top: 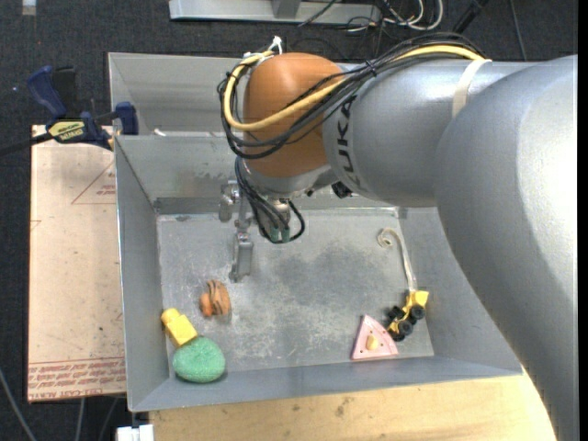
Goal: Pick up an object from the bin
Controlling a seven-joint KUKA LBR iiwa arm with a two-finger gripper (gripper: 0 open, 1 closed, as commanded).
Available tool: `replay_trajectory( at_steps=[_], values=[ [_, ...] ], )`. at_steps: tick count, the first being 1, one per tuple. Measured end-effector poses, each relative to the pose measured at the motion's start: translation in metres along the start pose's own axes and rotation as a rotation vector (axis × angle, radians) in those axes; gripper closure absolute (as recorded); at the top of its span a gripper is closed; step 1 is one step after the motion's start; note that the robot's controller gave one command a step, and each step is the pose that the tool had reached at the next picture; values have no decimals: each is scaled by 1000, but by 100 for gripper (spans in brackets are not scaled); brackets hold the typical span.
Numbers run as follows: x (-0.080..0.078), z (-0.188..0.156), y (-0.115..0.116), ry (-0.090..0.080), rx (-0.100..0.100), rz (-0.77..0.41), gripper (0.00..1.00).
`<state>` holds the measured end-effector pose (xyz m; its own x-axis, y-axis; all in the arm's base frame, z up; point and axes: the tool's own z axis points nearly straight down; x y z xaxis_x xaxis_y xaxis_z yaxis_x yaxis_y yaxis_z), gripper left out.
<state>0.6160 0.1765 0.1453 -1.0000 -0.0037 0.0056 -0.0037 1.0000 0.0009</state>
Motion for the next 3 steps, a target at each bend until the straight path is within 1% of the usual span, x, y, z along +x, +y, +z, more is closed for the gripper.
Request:
replay_trajectory(
  at_steps=[1,2,3],
  values=[
    [-1,-5,-1,-6,-1,3,0],
    [26,32,1,-15,-1,-149,0],
    [68,72,-7,-6,0,-273,0]
  ],
)
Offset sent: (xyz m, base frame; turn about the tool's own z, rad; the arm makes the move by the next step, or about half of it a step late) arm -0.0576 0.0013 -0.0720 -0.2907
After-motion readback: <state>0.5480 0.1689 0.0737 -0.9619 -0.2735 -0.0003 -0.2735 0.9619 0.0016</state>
